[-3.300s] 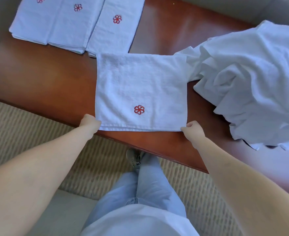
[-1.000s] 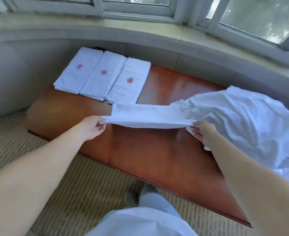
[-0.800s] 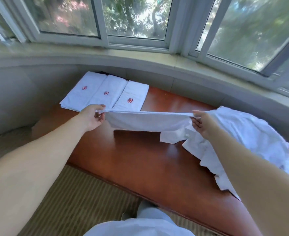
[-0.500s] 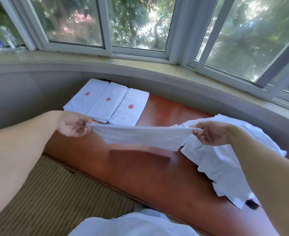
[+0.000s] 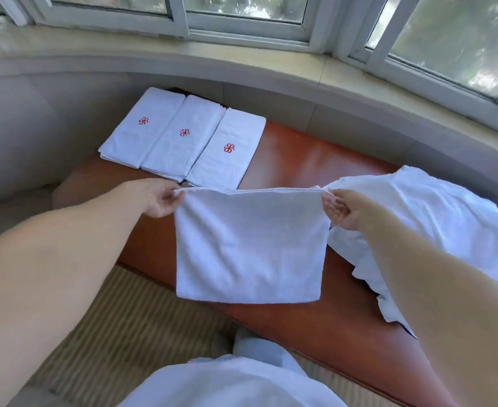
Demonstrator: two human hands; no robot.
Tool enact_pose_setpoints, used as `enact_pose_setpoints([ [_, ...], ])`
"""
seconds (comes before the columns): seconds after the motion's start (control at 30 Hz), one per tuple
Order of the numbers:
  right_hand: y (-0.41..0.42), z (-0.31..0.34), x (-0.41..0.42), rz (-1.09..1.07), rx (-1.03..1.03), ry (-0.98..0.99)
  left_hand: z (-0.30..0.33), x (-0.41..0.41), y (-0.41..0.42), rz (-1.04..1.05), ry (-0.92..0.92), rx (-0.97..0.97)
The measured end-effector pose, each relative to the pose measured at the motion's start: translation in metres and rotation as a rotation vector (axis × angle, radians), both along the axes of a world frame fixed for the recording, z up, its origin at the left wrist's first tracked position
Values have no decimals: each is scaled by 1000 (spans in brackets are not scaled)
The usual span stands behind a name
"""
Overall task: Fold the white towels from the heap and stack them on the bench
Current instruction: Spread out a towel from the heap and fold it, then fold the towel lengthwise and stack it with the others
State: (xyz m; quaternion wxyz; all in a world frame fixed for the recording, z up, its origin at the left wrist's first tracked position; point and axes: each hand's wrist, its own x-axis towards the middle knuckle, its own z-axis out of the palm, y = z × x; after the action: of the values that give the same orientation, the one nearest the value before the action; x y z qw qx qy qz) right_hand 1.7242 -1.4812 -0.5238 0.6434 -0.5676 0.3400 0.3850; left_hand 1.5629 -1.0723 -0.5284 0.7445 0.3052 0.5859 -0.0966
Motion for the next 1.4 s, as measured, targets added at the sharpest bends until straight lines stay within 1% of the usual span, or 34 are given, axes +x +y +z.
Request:
enact_pose_setpoints([
  [0.03,9,-12,3,-23,-12,4,-13,3,-6,-102,-14,98],
  [0.1,20,-32,9,-34,-35,29,-29,15,-15,-121,82,57],
  [0.17,26,-48,16,-42,-48,37,-43,23,-17,-167,88,22],
  [0.33,25,-67,33,-10,-102,-6,-64,31,2,-135,83,17],
  [0.47,15,-70,33,125,-203,-35,-70,23,8,-205,75,51],
  [0.63,-2,-78,10,395,-407,-154,-77,-7,2,-426,87,151],
  [0.73,-17,-93,-16,529,-497,-178,-90,-34,-6,-596,157,239],
  [0.8,-26,-106,-36,568,-537,-155,-102,-52,-15,-686,217,281],
  [0.9,-34,-134,-61,668,-606,-121,-124,-71,-29,-739,285,334],
  [1.07,-38,-176,-90,656,-612,-118,-161,-87,-47,-769,294,440],
  [1.13,-44,-185,-98,723,-656,-198,-170,-96,-50,-793,269,463],
  [1.23,-53,-193,-104,848,-806,-363,-186,-107,-52,-826,220,558],
  [1.4,-50,-210,-114,862,-847,-415,-217,-115,-56,-865,243,675],
])
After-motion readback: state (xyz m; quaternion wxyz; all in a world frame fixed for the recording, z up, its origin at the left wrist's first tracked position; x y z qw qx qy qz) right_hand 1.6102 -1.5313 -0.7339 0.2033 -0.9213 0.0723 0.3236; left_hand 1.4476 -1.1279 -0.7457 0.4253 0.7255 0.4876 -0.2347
